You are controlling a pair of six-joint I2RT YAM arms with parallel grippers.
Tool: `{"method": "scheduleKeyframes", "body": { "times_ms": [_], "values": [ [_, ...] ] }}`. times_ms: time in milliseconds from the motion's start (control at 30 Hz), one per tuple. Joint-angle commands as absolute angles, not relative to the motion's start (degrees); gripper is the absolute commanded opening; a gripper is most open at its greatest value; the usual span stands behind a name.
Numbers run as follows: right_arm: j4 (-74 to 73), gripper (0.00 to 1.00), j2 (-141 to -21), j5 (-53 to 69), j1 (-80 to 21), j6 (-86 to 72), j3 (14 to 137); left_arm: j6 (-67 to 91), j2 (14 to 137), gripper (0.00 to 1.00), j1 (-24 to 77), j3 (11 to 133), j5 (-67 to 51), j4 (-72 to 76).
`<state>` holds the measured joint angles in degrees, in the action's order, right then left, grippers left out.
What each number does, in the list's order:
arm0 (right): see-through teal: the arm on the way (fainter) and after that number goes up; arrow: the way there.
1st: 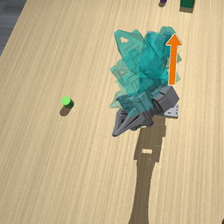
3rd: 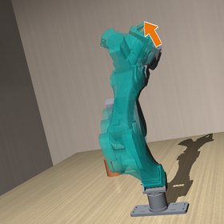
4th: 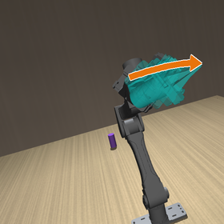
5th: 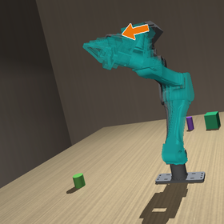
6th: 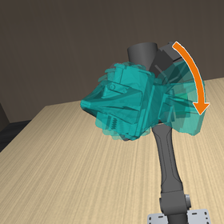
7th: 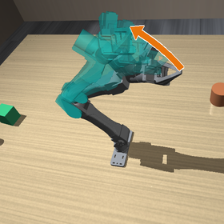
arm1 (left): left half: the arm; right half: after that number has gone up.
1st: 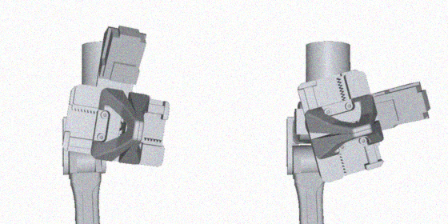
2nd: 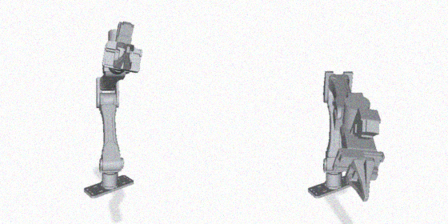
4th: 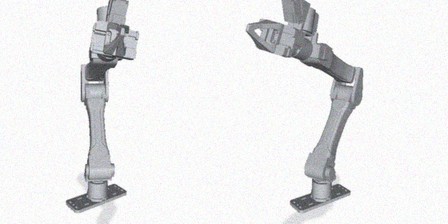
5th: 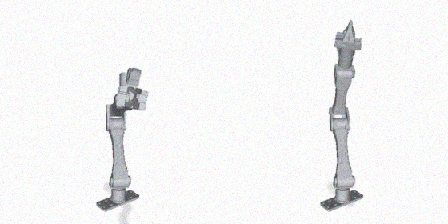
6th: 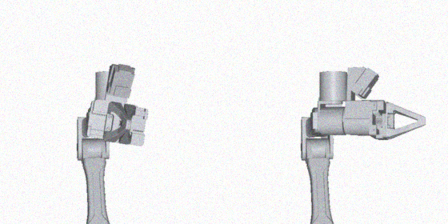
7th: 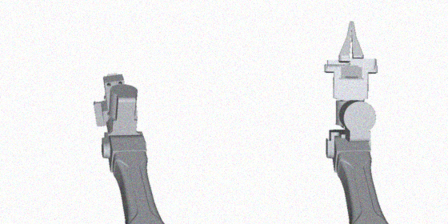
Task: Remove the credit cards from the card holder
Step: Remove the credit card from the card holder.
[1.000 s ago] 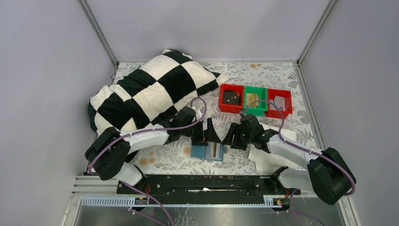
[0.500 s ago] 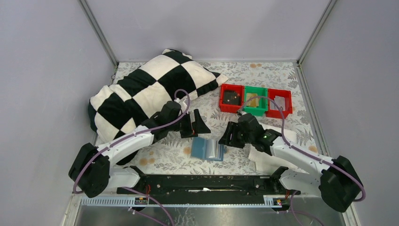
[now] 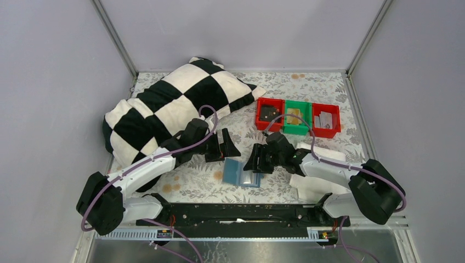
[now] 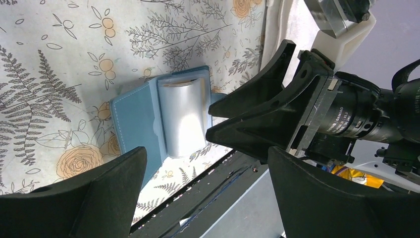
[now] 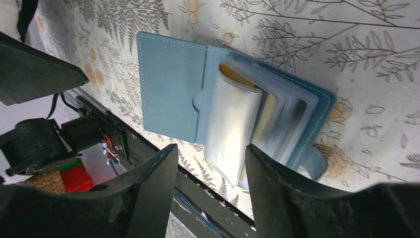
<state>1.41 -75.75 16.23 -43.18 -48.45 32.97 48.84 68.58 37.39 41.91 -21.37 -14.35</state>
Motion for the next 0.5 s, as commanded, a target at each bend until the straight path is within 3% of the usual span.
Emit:
{"method": "scheduleKeyframes", "body": {
  "times_ms": [0,467],
  "values": [
    [6.9,0.6,-77.3,18.9,-44.1,-49.6,34.3,47.9,66.9,0.96,37.0,43.6,-20.4,-13.8],
    [9.2,0.61,-79.5,18.4,-44.6,-50.4,32.9,47.3,61.6,0.98,33.9,43.4,-17.8,-18.7]
  ]
}}
